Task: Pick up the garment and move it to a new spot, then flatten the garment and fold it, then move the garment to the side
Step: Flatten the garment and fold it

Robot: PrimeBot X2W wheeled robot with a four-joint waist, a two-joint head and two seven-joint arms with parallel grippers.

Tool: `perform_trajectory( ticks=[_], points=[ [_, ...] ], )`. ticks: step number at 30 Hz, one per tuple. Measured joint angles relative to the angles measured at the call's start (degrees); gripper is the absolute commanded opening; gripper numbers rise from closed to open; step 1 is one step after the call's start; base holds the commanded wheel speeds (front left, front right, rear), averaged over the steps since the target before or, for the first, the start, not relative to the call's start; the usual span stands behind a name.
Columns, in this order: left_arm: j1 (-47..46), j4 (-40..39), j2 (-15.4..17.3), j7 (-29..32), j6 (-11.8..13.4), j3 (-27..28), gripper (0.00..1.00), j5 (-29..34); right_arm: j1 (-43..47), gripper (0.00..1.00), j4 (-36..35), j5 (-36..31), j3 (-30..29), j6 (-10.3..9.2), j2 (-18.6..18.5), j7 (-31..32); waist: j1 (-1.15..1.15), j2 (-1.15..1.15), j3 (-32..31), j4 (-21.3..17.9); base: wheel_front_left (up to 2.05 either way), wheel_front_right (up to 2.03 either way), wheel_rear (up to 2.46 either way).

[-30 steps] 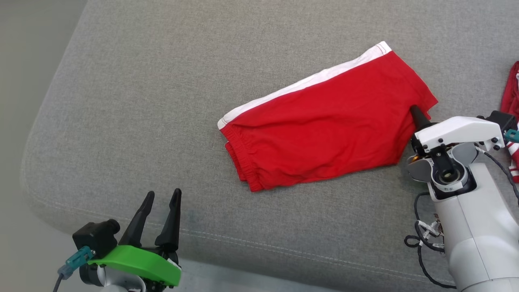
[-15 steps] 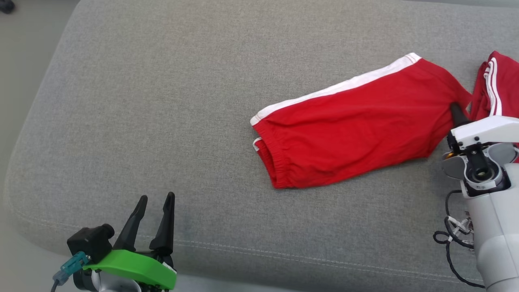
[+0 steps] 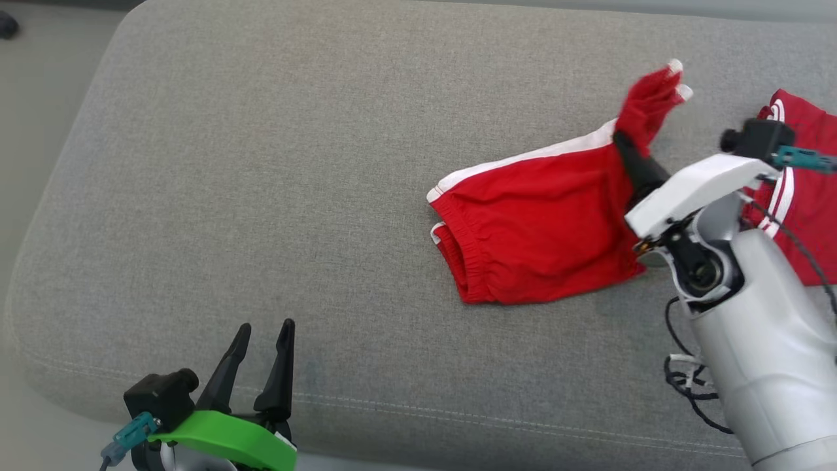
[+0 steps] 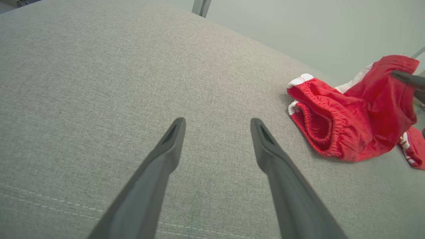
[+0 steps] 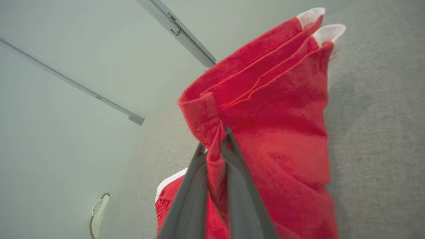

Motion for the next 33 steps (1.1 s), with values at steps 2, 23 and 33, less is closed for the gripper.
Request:
perform_trajectory(
  ticks=[2, 23, 33],
  points=[
    [-0.01, 0.18, -0.42, 0.0, -0.2, -0.37, 1.0, 0.04, -0.05, 0.0, -1.77, -2.46, 5.36, 2.27, 1.38, 2.34, 0.0, 0.0, -0.16, 0.49, 0.0, 0.0, 0.0],
    [0.08, 0.69, -2.15, 0.0, -0.52, 1.91, 1.0, 0.04, 5.0, 0.0, -4.67, -6.3, 20.25, 4.2, 4.03, 12.54, 0.0, 0.0, -0.98, 4.76, 0.0, 0.0, 0.0],
    [0.19, 0.38, -2.26, 0.0, -0.69, 3.37, 1.0, 0.25, 5.03, 1.0, -6.79, -9.78, 21.29, 3.18, 3.0, 12.5, 0.0, 0.0, -0.6, 2.84, 0.0, 0.0, 0.0]
  ],
)
